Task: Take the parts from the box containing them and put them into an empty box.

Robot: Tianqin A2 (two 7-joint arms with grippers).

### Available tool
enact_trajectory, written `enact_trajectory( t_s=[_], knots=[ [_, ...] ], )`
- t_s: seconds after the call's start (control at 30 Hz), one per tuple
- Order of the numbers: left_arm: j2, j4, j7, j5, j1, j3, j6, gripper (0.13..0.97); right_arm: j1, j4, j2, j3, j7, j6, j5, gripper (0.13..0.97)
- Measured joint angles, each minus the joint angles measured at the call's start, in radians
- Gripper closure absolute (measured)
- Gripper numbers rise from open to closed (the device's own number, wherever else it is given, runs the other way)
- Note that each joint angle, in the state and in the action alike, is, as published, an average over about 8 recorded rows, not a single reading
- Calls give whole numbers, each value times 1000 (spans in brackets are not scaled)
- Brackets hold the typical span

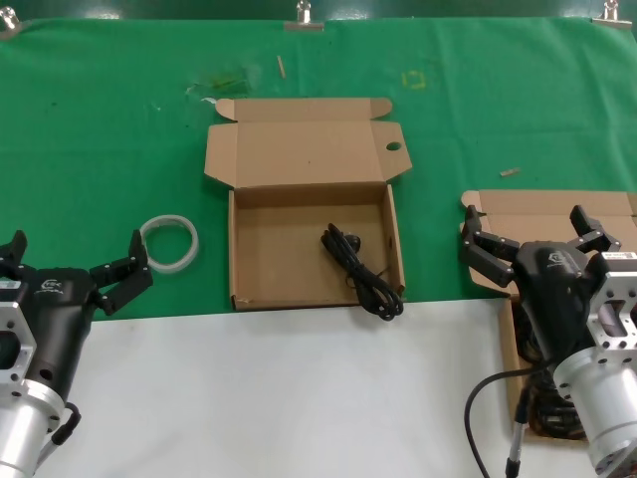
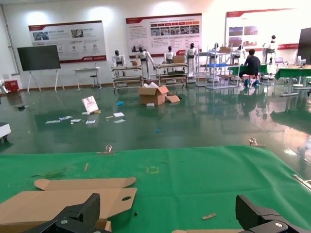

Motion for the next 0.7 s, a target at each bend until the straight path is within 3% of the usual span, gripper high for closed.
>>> enact_trajectory(
  t_s=[0.7],
  knots=[
    [0, 0, 0, 0, 0, 0, 0, 132, 0, 0, 0, 0, 0, 0, 0, 129]
  ],
)
